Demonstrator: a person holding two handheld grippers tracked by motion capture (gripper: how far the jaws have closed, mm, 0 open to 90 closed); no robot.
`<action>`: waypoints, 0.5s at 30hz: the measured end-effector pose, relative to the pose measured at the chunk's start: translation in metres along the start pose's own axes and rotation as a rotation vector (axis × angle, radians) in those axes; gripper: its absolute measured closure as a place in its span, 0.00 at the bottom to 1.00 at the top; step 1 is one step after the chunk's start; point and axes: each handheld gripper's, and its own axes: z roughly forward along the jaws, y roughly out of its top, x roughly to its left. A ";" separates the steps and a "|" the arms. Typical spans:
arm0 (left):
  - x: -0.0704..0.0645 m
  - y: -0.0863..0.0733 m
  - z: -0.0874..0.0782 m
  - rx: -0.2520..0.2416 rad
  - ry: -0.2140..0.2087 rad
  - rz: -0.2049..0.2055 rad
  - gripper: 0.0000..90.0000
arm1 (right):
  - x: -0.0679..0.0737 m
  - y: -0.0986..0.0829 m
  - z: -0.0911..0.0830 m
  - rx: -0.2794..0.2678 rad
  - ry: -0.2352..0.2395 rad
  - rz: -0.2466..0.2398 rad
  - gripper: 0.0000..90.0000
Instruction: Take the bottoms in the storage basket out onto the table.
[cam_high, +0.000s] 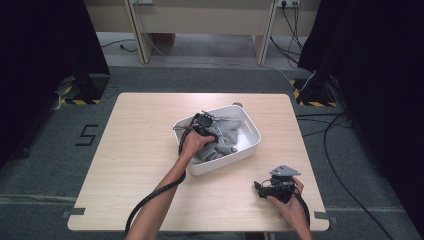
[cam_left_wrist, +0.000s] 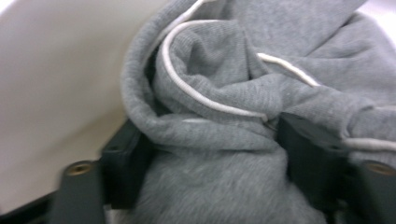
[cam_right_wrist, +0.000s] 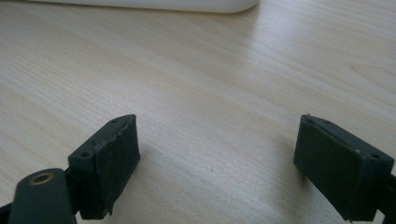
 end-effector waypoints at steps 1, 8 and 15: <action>0.000 -0.001 0.001 -0.005 0.008 0.001 0.37 | 0.000 0.000 0.000 -0.001 0.000 -0.003 0.16; -0.010 0.002 -0.004 -0.023 0.065 0.093 0.68 | 0.000 0.000 0.000 -0.002 0.001 -0.007 0.17; -0.004 0.004 -0.026 -0.101 0.008 0.088 0.74 | 0.000 0.000 0.000 -0.002 0.003 -0.006 0.17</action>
